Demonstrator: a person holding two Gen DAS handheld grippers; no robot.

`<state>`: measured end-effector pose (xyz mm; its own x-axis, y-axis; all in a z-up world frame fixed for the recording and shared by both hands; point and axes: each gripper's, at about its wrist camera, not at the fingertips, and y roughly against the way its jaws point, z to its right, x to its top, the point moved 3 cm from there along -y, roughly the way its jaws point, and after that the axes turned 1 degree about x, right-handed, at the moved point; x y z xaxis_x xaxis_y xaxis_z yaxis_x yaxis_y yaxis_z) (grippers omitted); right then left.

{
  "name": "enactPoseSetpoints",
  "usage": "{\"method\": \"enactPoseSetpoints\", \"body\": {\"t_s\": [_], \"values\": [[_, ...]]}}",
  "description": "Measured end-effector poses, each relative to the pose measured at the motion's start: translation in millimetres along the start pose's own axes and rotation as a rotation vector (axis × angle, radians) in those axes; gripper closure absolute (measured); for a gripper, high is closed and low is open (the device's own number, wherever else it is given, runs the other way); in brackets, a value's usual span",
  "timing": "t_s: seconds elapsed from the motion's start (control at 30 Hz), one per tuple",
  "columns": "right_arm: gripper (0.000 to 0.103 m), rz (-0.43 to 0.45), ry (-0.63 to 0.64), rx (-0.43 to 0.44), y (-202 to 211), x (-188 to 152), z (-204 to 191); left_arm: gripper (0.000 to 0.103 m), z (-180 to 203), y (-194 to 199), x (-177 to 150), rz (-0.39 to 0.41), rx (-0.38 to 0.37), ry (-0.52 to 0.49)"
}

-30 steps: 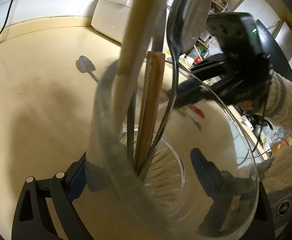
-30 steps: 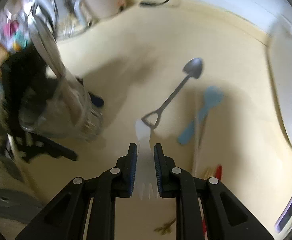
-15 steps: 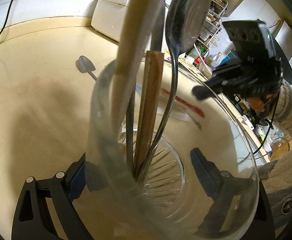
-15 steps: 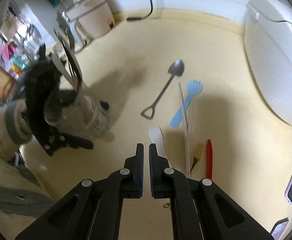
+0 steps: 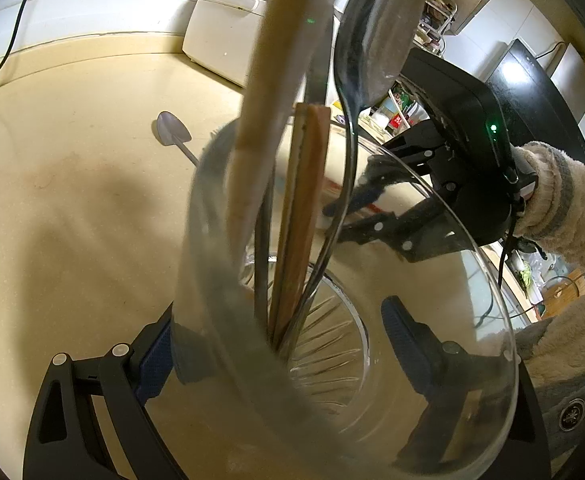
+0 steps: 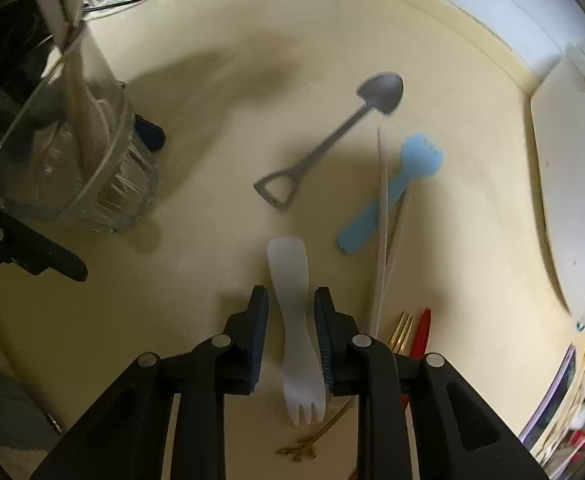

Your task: Organize utensils

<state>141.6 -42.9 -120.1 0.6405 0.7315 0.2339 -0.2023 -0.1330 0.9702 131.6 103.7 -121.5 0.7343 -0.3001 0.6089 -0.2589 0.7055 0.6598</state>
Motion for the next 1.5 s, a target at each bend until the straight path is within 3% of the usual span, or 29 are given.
{"method": "enactPoseSetpoints", "body": {"t_s": [0.1, 0.3, 0.57, 0.73, 0.83, 1.0, 1.2, 1.5], "values": [[0.086, 0.004, -0.027, 0.038, 0, -1, 3, 0.009, 0, 1, 0, 0.0, -0.002, 0.001], [0.087, 0.087, -0.155, 0.114, 13, -12, 18, 0.009, 0, 1, 0, 0.0, -0.002, 0.001], [0.087, 0.377, -0.4, 0.267, 101, -27, 42, 0.009, 1, -1, -1, -0.001, 0.002, -0.002], [0.087, 0.556, -0.408, 0.374, 165, -18, 23, 0.009, 1, -1, -1, -0.001, 0.002, -0.002], [0.087, 0.618, -0.361, 0.435, 185, 0, 0, 0.009, 3, -2, 0, -0.001, -0.001, 0.0], [0.087, 0.614, -0.277, 0.439, 174, 28, -34, 0.009, 3, -2, 0, 0.0, -0.002, 0.001], [0.086, 0.612, -0.272, 0.427, 140, 49, -41, 0.009, 2, -2, 0, 0.0, -0.002, 0.001], [0.086, 0.631, -0.254, 0.359, 127, 34, -46, 0.009, -2, -1, 0, -0.001, -0.001, 0.0]]}}
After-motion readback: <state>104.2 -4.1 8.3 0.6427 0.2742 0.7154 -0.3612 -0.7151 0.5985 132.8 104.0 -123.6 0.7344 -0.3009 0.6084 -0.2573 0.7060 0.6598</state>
